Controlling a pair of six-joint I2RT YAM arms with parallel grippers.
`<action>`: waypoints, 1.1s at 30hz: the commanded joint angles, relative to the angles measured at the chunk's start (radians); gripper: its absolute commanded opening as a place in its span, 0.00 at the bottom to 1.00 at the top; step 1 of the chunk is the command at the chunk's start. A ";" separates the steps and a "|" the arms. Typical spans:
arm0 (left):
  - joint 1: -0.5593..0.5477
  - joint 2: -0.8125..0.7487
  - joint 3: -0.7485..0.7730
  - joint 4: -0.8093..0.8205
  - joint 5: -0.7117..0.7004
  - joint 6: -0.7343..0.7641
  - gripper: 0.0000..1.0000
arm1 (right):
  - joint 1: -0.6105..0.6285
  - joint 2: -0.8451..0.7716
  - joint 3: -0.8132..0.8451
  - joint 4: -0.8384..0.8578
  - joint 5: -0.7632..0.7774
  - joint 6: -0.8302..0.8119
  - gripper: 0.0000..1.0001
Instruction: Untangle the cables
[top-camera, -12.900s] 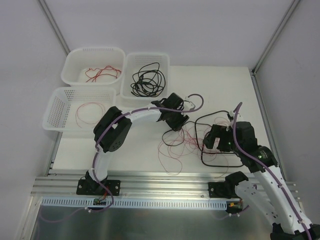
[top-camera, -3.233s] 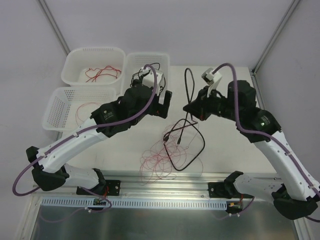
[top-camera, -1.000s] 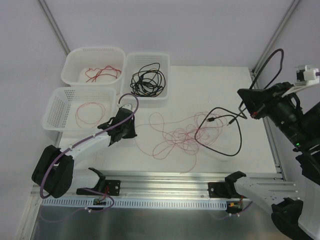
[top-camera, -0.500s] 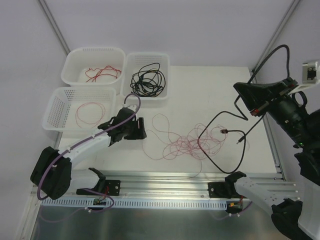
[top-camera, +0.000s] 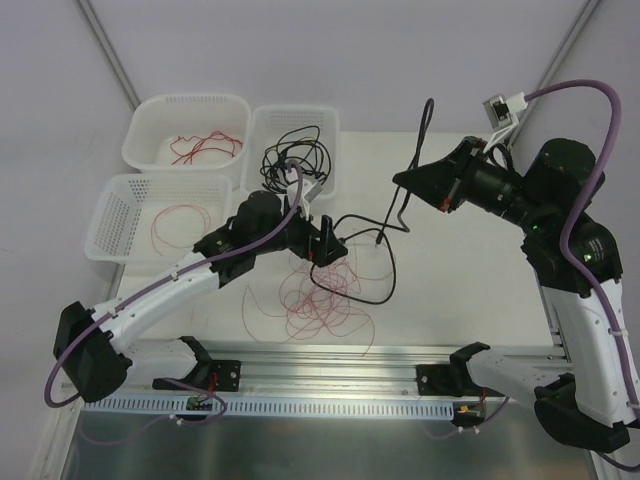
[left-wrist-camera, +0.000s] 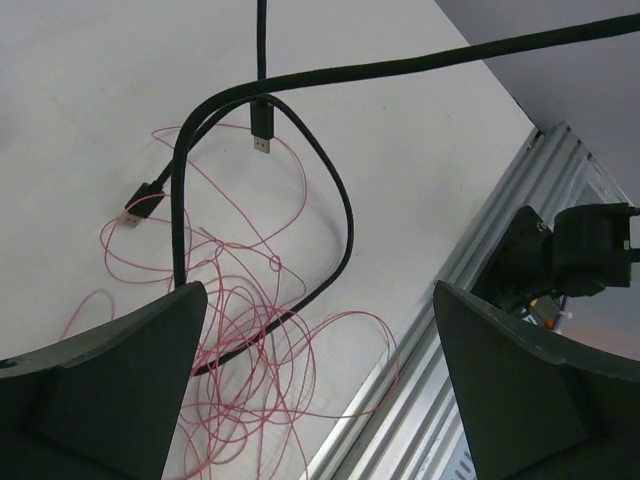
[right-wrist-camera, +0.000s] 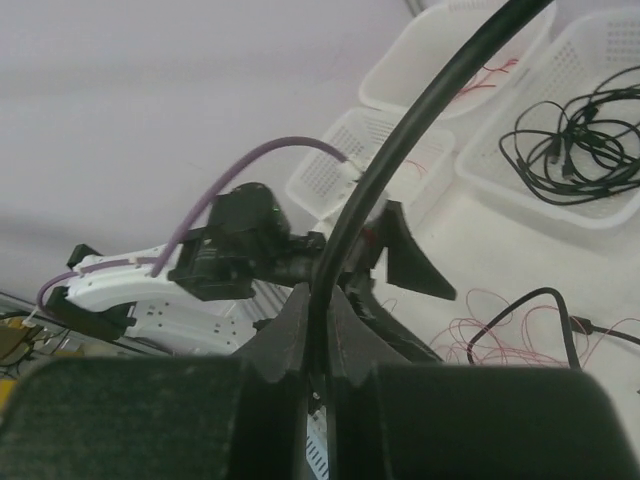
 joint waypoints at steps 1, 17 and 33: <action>-0.011 0.100 0.070 0.036 -0.001 0.044 0.97 | -0.005 -0.033 0.020 0.148 -0.105 0.047 0.01; -0.038 0.343 0.124 0.087 -0.074 0.038 0.67 | -0.005 -0.044 0.027 0.155 -0.125 0.034 0.01; -0.067 0.241 0.231 -0.064 -0.227 0.141 0.00 | -0.005 -0.152 -0.161 -0.042 0.130 -0.191 0.01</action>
